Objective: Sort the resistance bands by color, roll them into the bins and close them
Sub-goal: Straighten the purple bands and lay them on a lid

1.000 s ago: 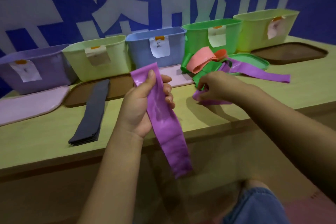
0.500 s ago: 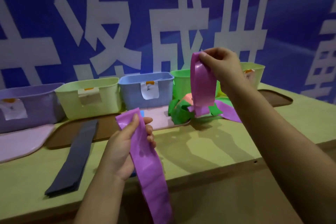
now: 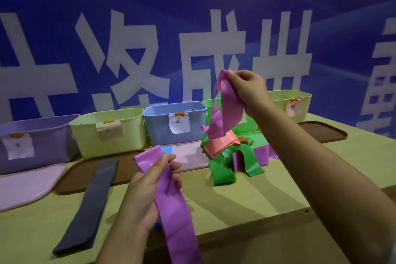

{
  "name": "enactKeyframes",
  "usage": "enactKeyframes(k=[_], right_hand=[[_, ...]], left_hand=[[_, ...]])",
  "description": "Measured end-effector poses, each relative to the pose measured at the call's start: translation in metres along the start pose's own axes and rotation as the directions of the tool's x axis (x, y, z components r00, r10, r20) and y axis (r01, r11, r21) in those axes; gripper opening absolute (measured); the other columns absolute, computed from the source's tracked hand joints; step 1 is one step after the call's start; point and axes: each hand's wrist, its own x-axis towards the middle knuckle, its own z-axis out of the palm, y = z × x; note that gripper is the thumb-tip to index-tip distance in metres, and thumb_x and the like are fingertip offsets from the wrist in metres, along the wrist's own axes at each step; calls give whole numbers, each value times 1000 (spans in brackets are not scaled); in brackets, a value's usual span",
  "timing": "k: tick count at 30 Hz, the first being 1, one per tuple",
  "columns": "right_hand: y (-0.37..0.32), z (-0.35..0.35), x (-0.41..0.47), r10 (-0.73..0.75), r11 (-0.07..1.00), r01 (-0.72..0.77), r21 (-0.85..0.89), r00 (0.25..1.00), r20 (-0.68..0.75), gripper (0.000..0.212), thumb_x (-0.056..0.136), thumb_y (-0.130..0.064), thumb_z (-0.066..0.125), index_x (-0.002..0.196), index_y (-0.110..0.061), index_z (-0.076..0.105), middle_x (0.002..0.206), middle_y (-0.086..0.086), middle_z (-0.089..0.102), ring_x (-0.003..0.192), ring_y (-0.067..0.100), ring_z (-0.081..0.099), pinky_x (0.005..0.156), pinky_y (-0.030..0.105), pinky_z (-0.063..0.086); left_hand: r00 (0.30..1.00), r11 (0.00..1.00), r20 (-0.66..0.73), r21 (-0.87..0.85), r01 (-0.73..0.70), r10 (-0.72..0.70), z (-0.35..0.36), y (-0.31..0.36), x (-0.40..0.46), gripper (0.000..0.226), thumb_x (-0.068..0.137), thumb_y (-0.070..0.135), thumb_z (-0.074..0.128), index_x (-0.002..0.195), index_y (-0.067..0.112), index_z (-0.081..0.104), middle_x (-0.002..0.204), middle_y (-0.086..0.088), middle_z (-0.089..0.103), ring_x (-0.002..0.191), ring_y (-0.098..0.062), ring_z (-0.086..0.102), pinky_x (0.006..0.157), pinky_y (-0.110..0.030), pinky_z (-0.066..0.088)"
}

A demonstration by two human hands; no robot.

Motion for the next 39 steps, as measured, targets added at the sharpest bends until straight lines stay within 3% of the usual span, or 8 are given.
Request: enactKeyframes(k=[6,10,13,19,21,26,34,39], right_hand=[[-18,16,-26,77,972,-114,206,980,182,16,91,-24,62,89,-9,68,79,7,64,71,17,58,61,30,48],[-37,19,-49,124,936,-214,278,943,309,20,89,-27,62,95,-10,69,90,8,68,77,15,62,65,27,54],[-48,22,-60,127,927,-240,287,924,362,20,88,-31,63,89,-12,69,77,0,68,65,9,62,56,22,52],[-56,39,-65,179,876,-317,363,913,366,17,86,-27,67,86,-11,69,85,4,69,83,19,64,69,29,56],[-56,44,-64,225,817,-393,422,891,394,17,86,-25,68,88,-8,68,84,7,70,80,19,67,72,31,58],[-60,45,-62,260,689,-482,541,861,437,16,86,-20,67,85,-5,66,68,5,70,59,14,68,57,24,55],[-56,12,-70,247,757,-471,452,847,470,12,81,-18,68,83,-6,70,79,6,68,64,12,65,57,22,56],[-28,-19,-97,134,902,-344,260,797,589,31,74,-20,61,100,-4,66,96,5,73,66,9,67,57,20,55]], left_hand=[[982,979,-26,79,-186,188,19,13,1,10,71,20,66,76,13,71,85,-10,73,53,-10,57,49,-20,52],[964,958,-49,129,-254,262,18,19,-1,15,70,22,68,80,14,76,72,-5,67,54,-9,58,54,-23,51],[966,950,-48,198,-240,254,10,18,-4,33,65,26,72,92,7,71,68,-8,63,54,-15,58,52,-26,49],[957,931,276,318,-178,89,5,7,-20,58,45,64,83,77,17,76,60,-9,62,47,-16,55,45,-25,46],[947,902,298,366,-229,119,11,6,-22,49,43,50,90,71,13,73,55,-6,61,48,-16,55,47,-24,46],[963,861,208,445,-247,169,24,2,-20,29,59,-7,82,73,11,63,51,4,61,45,-8,51,46,-21,43],[929,872,-157,425,-242,334,15,7,-4,43,78,-15,55,48,13,68,41,-2,54,38,-12,45,48,-26,37],[856,832,-189,407,-378,481,12,31,-8,40,81,-9,63,59,23,73,62,7,70,62,-9,63,64,-30,50]])
